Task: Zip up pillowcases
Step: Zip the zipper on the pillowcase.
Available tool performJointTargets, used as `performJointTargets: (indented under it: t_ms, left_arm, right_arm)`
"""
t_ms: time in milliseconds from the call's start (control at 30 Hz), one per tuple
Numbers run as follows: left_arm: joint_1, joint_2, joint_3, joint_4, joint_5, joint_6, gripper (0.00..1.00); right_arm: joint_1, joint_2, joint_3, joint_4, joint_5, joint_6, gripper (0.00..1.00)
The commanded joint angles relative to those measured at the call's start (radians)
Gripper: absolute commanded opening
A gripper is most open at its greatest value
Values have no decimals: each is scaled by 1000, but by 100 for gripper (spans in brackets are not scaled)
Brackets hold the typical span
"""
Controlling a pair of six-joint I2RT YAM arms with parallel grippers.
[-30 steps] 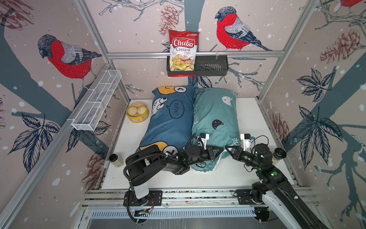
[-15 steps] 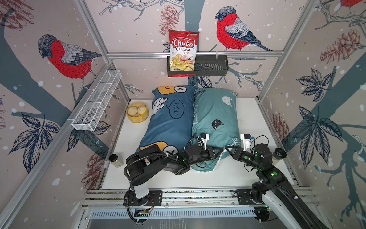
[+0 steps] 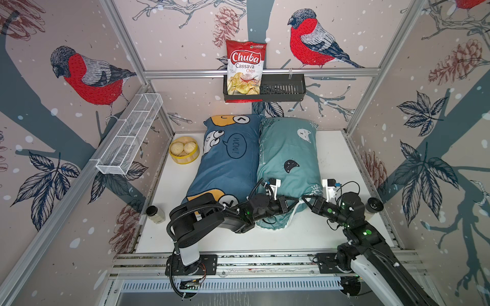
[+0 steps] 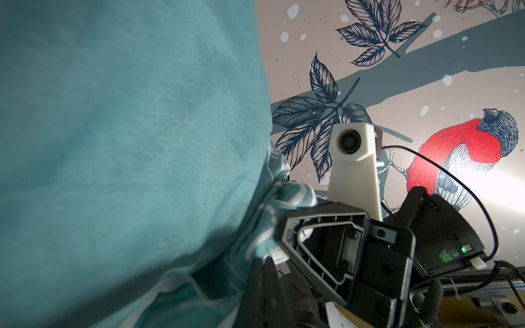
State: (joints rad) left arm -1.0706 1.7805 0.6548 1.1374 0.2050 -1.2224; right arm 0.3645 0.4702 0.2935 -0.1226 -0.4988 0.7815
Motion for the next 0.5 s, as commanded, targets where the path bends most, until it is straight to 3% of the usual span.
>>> performJointTargets:
  t_ms: [0,467]
  left_arm:
    - [0,2,6,27,-1,13,2]
    - [-2,16,38,13,27,31,1]
  right_arm:
    - [-1,-8,13,-4,-8,-29,0]
    - [-4,-13,15,-10,-8,-41,0]
